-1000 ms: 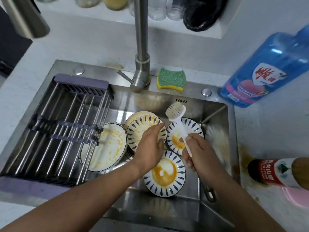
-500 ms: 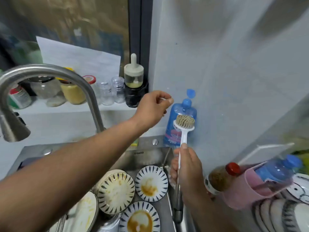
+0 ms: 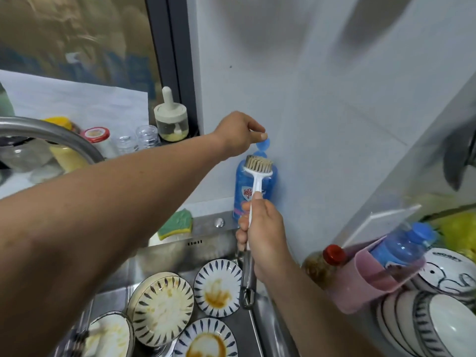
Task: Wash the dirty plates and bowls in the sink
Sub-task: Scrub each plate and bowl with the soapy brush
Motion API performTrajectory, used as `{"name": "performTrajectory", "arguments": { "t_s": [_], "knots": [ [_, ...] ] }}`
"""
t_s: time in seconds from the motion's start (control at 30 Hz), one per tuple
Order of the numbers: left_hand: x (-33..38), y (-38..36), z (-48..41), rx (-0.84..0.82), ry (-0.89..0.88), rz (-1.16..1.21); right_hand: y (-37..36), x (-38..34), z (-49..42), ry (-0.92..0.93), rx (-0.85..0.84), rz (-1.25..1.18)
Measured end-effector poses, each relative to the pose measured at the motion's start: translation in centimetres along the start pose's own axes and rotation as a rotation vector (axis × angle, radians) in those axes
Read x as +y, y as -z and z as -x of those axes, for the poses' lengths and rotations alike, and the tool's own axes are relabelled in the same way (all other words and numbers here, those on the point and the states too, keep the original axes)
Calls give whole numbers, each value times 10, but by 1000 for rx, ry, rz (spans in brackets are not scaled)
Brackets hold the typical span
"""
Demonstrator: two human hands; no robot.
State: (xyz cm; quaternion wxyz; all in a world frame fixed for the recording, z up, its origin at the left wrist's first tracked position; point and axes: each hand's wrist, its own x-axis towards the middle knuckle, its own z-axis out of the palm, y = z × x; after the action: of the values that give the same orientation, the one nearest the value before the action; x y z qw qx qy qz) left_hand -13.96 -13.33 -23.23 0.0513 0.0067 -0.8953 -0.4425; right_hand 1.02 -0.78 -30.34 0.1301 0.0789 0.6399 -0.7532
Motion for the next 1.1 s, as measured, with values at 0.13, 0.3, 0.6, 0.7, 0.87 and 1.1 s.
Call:
{"name": "performTrajectory", "arguments": {
  "t_s": [0.13, 0.3, 0.6, 0.7, 0.87, 1.1],
  "knots": [
    [-3, -3, -9, -35, 3, -105, 2, 2, -8, -1, 5, 8],
    [-2, -5, -14, -26, -27, -208, 9, 8, -22, -2, 7, -3],
    [-12, -7, -18, -45, -47, -248, 8, 21, -41, 35, -60, -8],
    [-15, -9, -19, -57, -33, -273, 7, 24, -41, 47, -64, -3],
    [-21, -7, -10, -71, 7, -191, 12, 26, -41, 67, -26, 9],
    [-98, -35, 104, 294, 235, 342, 14, 37, -20, 150, -57, 36]
  ]
}}
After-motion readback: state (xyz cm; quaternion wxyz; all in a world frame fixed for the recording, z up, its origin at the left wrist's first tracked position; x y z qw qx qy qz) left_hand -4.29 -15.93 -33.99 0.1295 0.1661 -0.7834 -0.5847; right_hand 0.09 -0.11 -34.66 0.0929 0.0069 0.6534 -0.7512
